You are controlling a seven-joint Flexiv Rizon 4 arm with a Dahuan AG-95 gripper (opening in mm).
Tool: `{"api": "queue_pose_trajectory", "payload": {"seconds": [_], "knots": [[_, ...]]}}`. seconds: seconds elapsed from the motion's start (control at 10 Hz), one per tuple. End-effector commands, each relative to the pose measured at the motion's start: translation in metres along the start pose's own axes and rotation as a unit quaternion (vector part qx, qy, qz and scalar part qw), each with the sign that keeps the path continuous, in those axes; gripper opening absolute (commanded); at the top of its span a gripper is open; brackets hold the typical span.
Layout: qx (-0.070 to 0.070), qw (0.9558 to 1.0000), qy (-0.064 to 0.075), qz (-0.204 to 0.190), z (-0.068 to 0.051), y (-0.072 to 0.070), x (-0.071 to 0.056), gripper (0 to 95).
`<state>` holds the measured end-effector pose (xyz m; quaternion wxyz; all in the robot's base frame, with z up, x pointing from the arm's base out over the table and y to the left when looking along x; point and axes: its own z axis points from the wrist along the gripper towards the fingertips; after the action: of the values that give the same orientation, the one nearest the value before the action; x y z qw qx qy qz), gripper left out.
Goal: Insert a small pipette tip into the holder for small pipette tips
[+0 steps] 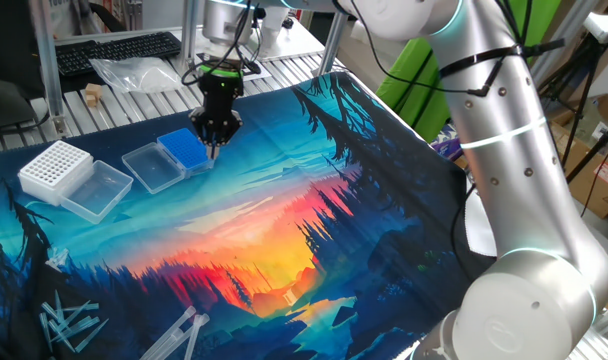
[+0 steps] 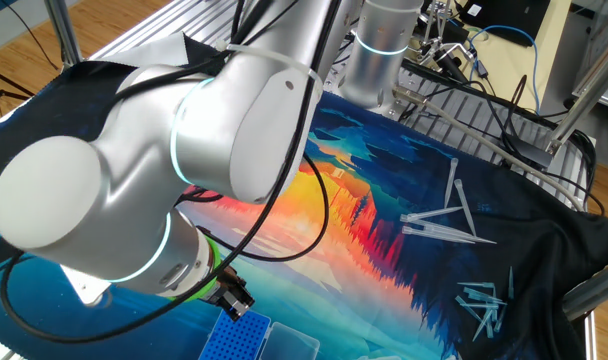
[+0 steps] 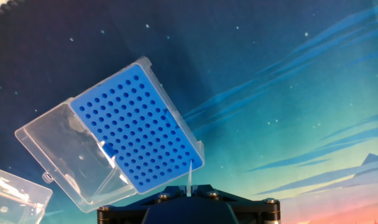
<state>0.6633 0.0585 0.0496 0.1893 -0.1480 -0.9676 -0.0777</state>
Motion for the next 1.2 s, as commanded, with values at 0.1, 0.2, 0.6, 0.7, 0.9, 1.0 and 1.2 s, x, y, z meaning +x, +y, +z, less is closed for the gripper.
{"api": "queue_pose_trajectory", "payload": {"seconds": [0.1,0.2,0.6,0.7,0.9,1.0,1.2], "knots": [[0.002,1.0000,0.010,0.001,0.000,0.000,0.000,0.0],[0.002,0.9999,0.013,0.002,0.000,0.000,0.000,0.0],[0.003,0.9998,0.018,0.005,-0.001,0.000,0.001,0.0],[0.002,0.9999,0.016,0.005,-0.001,-0.001,0.002,0.0],[0.001,0.9999,0.011,-0.003,-0.002,-0.004,0.007,0.0],[0.000,0.9999,0.011,-0.005,-0.003,-0.005,0.009,0.0],[0.001,0.9999,0.008,-0.007,-0.005,-0.007,0.012,0.0]]}}
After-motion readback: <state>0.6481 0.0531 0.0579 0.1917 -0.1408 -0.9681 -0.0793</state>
